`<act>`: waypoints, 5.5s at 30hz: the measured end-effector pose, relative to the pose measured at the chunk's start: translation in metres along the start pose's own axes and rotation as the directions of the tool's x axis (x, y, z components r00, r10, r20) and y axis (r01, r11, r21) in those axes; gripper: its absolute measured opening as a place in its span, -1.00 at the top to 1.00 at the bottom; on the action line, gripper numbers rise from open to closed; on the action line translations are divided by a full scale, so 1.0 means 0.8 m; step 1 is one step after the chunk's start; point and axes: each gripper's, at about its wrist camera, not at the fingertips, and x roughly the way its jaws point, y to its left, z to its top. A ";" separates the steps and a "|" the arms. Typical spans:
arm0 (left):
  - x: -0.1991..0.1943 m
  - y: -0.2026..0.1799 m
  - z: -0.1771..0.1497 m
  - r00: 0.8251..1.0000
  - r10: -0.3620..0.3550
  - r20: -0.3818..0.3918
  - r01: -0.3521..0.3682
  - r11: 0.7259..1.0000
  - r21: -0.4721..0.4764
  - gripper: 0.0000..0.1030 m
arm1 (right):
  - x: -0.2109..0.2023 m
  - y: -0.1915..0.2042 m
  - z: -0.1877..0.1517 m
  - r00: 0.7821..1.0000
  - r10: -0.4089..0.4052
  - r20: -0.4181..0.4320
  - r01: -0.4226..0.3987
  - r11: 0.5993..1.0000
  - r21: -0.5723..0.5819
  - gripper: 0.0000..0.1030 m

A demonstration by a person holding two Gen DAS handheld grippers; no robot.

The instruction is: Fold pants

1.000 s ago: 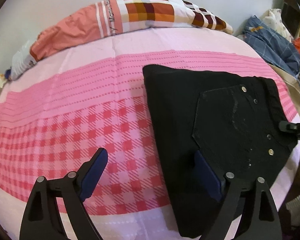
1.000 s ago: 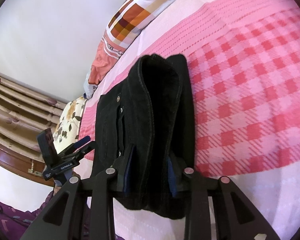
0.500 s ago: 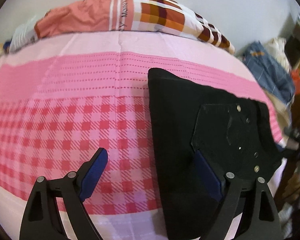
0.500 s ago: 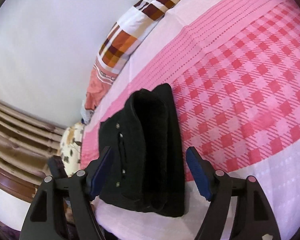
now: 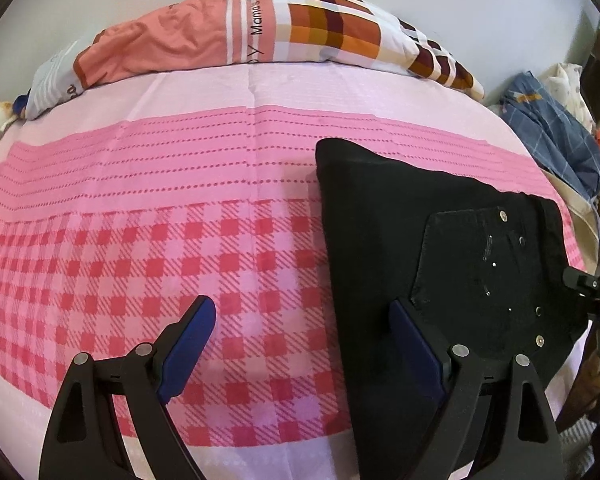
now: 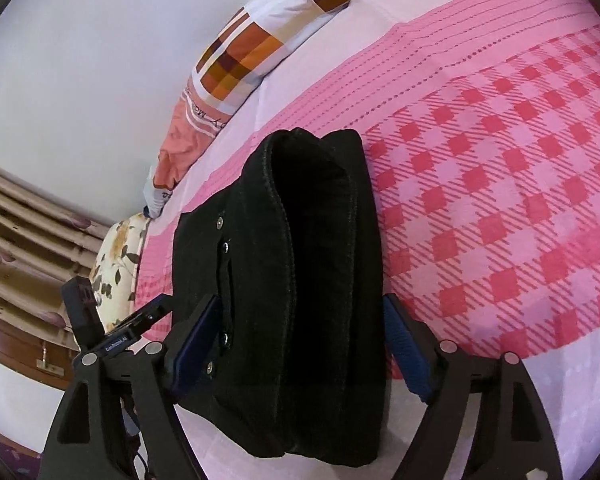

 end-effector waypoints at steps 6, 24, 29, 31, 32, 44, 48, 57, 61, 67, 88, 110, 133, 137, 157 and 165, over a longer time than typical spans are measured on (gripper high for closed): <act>0.004 -0.008 0.002 1.000 0.014 0.004 -0.014 0.999 0.032 -0.72 | 0.000 0.002 -0.004 1.000 0.025 0.011 -0.025 0.999 -0.036 -0.60; 0.005 -0.016 0.002 0.999 0.048 0.017 -0.049 0.993 0.109 -0.73 | 0.001 0.013 -0.005 0.998 0.060 0.000 -0.060 0.996 -0.061 -1.00; 0.001 -0.022 0.005 0.998 0.067 0.023 -0.070 0.987 0.146 -0.73 | 0.001 0.013 -0.004 0.998 0.066 0.004 -0.066 0.996 -0.052 -1.00; -0.002 -0.024 0.006 0.997 0.073 0.032 -0.077 0.985 0.153 -0.73 | 0.002 0.012 -0.004 0.998 0.066 0.007 -0.065 0.996 -0.054 -1.00; -0.005 -0.025 0.006 0.996 0.077 0.041 -0.082 0.984 0.156 -0.73 | 0.003 0.012 -0.004 0.998 0.067 0.008 -0.066 0.996 -0.057 -1.00; -0.009 -0.029 0.009 0.997 0.065 0.037 -0.071 0.982 0.174 -0.73 | 0.005 0.021 -0.010 0.999 0.041 0.007 -0.040 0.990 -0.136 -0.99; -0.013 -0.032 0.009 0.998 0.045 0.046 -0.052 0.982 0.181 -0.73 | 0.005 0.021 -0.008 0.998 0.058 -0.003 -0.058 0.992 -0.114 -0.99; 0.011 -0.036 0.002 0.992 -0.108 -0.062 0.117 0.976 0.182 -0.73 | 0.006 0.023 -0.006 0.999 0.049 -0.005 -0.049 0.993 -0.110 -0.98; 0.028 -0.033 0.000 0.974 -0.187 -0.126 0.205 0.968 0.146 -0.76 | 0.005 0.020 -0.005 0.999 0.053 -0.008 -0.053 0.993 -0.106 -0.98; 0.026 -0.030 0.003 0.970 -0.207 -0.125 0.223 0.966 0.134 -0.78 | 0.003 0.016 -0.003 0.998 0.066 -0.007 -0.066 0.993 -0.097 -0.99; 0.035 -0.043 -0.006 0.994 -0.097 -0.059 0.105 0.979 0.173 -1.00 | 0.003 0.025 -0.014 0.998 0.036 0.053 -0.025 0.981 -0.192 -1.00; 0.036 -0.052 -0.002 0.997 -0.069 -0.044 0.076 0.981 0.181 -1.00 | 0.005 0.027 -0.017 0.997 0.040 0.062 -0.026 0.978 -0.205 -1.00; 0.046 -0.053 0.003 0.995 -0.087 -0.040 0.093 0.979 0.183 -1.00 | 0.006 0.028 -0.019 0.997 0.036 0.069 -0.021 0.978 -0.207 -1.00; 0.046 -0.053 0.003 0.995 -0.087 -0.041 0.093 0.979 0.183 -1.00 | 0.004 0.026 -0.017 0.997 0.042 0.057 -0.031 0.981 -0.191 -1.00; 0.046 -0.054 0.002 0.995 -0.089 -0.041 0.095 0.978 0.184 -1.00 | 0.018 0.025 0.008 0.993 0.072 -0.093 -0.091 0.972 -0.216 -1.00; 0.044 -0.052 0.000 0.995 -0.098 -0.032 0.102 0.976 0.191 -1.00 | 0.020 0.017 0.021 0.979 0.104 -0.176 -0.133 0.978 -0.161 -1.00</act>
